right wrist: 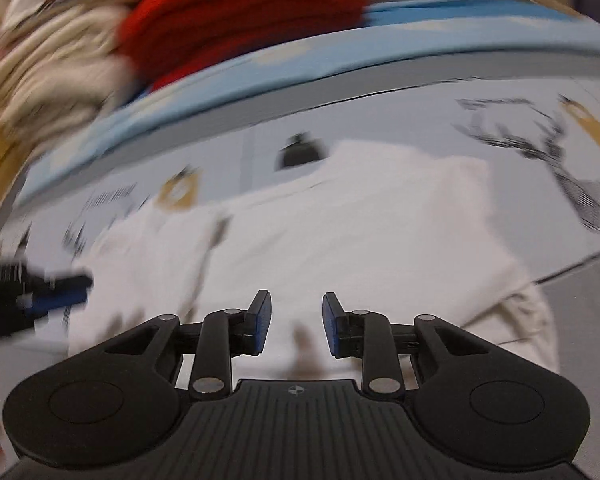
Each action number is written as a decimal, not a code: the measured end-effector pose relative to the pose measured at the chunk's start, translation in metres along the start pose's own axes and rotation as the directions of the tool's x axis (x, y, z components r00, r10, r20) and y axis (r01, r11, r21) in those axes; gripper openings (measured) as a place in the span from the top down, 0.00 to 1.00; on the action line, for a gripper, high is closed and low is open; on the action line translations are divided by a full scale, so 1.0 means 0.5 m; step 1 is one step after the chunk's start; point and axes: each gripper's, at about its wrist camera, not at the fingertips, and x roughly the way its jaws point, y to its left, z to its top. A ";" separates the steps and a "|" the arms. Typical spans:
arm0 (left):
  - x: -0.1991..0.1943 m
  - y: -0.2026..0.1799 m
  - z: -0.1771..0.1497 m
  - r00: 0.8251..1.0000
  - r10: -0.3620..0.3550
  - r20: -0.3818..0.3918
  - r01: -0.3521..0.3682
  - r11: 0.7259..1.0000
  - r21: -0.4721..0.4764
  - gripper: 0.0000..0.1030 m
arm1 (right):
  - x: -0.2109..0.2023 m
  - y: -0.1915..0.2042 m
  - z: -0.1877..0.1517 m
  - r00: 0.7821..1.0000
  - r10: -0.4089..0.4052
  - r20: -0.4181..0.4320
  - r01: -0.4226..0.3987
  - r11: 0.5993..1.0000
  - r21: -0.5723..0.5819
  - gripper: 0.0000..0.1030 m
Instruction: Fold small clothes
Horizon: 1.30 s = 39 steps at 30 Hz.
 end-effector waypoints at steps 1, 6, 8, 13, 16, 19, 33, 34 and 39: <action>0.012 -0.017 -0.007 1.000 0.001 -0.004 -0.001 1.000 0.028 0.71 | -0.004 -0.021 0.009 1.000 -0.011 0.007 0.011 0.999 0.038 0.72; 0.064 -0.077 -0.047 0.996 0.082 -0.017 -0.078 0.983 0.165 0.62 | 0.006 -0.117 0.027 0.995 -0.100 0.002 0.096 0.960 0.265 0.71; 0.082 -0.093 -0.059 0.993 0.116 -0.009 -0.111 0.972 0.208 0.62 | 0.009 -0.150 0.024 0.990 -0.136 -0.024 0.135 0.925 0.355 0.68; 0.119 -0.107 -0.087 0.981 0.190 -0.030 -0.173 0.937 0.304 0.63 | 0.019 -0.197 0.004 0.981 -0.175 -0.083 0.193 0.857 0.477 0.65; 0.122 -0.106 -0.102 0.968 0.250 0.022 -0.242 0.905 0.349 0.92 | 0.023 -0.209 0.000 0.982 -0.166 -0.094 0.190 0.847 0.497 0.65; 0.076 -0.063 -0.083 0.963 0.264 0.052 -0.269 0.952 0.148 0.92 | 0.027 -0.214 0.003 0.984 -0.153 -0.096 0.181 0.839 0.514 0.65; -0.027 0.159 -0.038 0.991 0.115 0.065 -0.077 0.899 -0.430 0.59 | 0.037 -0.242 -0.009 0.989 -0.106 -0.099 0.144 0.782 0.606 0.92; -0.030 0.162 -0.033 0.990 0.116 0.079 -0.070 0.896 -0.438 0.58 | 0.037 -0.242 -0.009 0.990 -0.105 -0.099 0.143 0.782 0.607 0.92; -0.006 0.182 -0.009 0.989 0.122 0.081 -0.070 0.881 -0.468 0.57 | 0.039 -0.240 -0.008 0.989 -0.108 -0.104 0.149 0.775 0.614 0.91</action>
